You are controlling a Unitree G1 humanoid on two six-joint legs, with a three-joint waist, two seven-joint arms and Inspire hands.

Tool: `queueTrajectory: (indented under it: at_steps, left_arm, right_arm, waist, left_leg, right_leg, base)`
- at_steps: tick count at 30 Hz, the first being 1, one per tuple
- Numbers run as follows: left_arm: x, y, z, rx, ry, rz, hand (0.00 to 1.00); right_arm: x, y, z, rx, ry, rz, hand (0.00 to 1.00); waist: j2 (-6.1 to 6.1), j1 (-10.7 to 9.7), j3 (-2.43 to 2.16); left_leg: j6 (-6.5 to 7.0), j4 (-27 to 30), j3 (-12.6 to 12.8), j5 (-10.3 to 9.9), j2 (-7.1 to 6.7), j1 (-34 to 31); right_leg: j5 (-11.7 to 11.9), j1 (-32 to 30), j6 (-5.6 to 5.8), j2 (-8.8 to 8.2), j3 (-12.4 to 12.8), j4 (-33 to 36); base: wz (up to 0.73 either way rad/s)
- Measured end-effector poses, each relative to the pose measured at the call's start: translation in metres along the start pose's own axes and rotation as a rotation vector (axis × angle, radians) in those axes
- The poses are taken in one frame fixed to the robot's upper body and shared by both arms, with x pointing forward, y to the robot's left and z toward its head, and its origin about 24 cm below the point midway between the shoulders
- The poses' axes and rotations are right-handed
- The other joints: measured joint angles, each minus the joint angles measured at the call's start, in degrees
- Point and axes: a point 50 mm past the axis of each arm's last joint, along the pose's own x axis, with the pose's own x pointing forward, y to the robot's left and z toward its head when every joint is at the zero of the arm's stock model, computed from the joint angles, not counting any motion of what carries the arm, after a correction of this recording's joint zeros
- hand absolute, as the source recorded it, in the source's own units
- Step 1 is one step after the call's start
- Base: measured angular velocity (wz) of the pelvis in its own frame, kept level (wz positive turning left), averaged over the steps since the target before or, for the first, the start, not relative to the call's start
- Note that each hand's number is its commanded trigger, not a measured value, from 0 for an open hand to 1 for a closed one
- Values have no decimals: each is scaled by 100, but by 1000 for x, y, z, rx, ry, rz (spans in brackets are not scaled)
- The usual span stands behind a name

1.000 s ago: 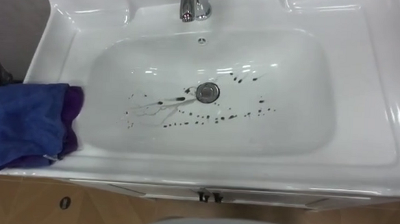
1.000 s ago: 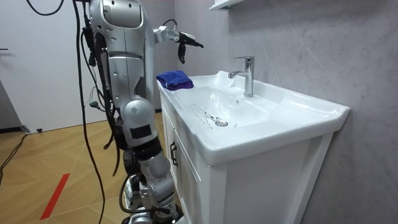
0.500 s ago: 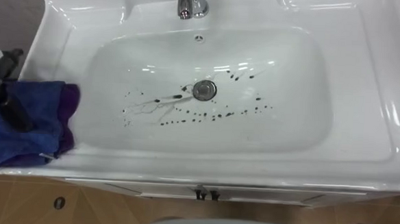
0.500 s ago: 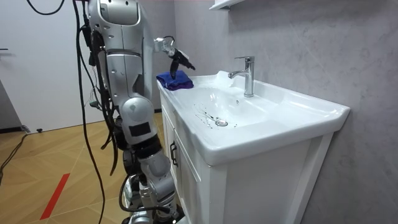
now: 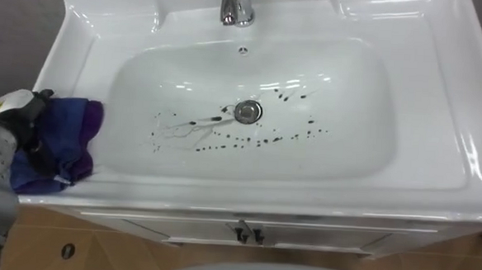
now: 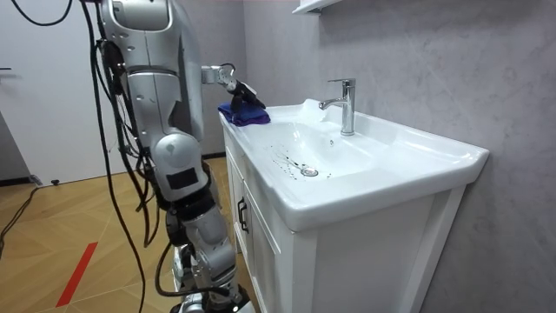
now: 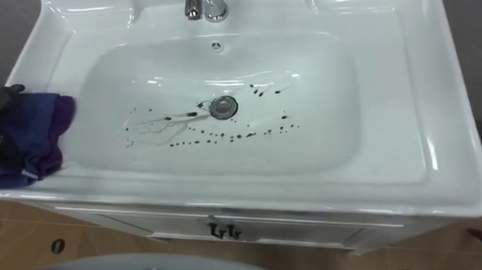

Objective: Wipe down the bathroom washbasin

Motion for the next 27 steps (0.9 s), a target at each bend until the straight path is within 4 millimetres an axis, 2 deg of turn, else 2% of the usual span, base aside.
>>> queueTrajectory:
  at_steps: [6,7,8,9,11,17,22,25,27]
  left_arm:
    - [1,-7,-2,3,34,9,0]
    - [1,-9,-2,2,39,8,7]
    - [0,-10,-3,2,47,10,17]
    - [0,-12,-4,6,54,8,56]
    - [0,-12,-4,11,58,10,100]
    - [1,-10,-3,53,92,101,100]
    - [3,-10,-10,106,150,162,100]
    - [4,-11,-15,126,196,178,100]
    - [4,-12,-19,138,229,189,100]
  right_arm:
    - [0,0,-2,-19,11,-9,0]
    - [0,0,-2,-26,8,-11,0]
    - [-1,0,-1,-28,6,-14,0]
    - [-1,-1,0,-28,5,-16,0]
    - [-1,-1,2,-27,-2,-18,0]
    - [-1,0,-1,-54,12,-15,0]
    - [-1,3,-4,-50,34,-15,0]
    - [-1,5,-3,-48,38,-26,0]
    - [-1,8,-2,-47,40,-25,0]
  waist:
    - [-16,5,1]
    - [-17,2,0]
    - [-18,-1,0]
    - [-23,-1,0]
    - [-37,-5,-3]
    - [-105,-15,-8]
    - [-197,-123,-49]
    - [-205,-180,-50]
    - [-204,-185,-51]
  left_leg:
    - [0,0,45,0,-1,83]
    - [0,1,57,0,-1,86]
    - [0,5,90,1,1,89]
    - [1,8,101,1,3,92]
    - [1,8,103,1,6,93]
    - [1,3,106,1,2,176]
    - [1,2,159,1,-3,194]
    - [1,-6,185,1,-6,223]
    - [1,-12,294,1,-4,266]
  right_leg:
    - [0,24,0,6,85,8]
    - [0,26,-1,6,89,9]
    - [-1,26,-1,0,89,13]
    - [-2,17,-4,0,98,13]
    - [-4,13,-6,1,97,16]
    - [-33,121,-10,-3,109,5]
    - [-33,186,-9,9,120,5]
    - [-32,190,-8,27,155,5]
    - [-32,193,-8,35,234,4]
  base:
    - [-7]
    - [-9]
    - [-4]
    - [0]
    - [0]
    - [-2]
    - [-2]
    - [-11]
    - [-20]
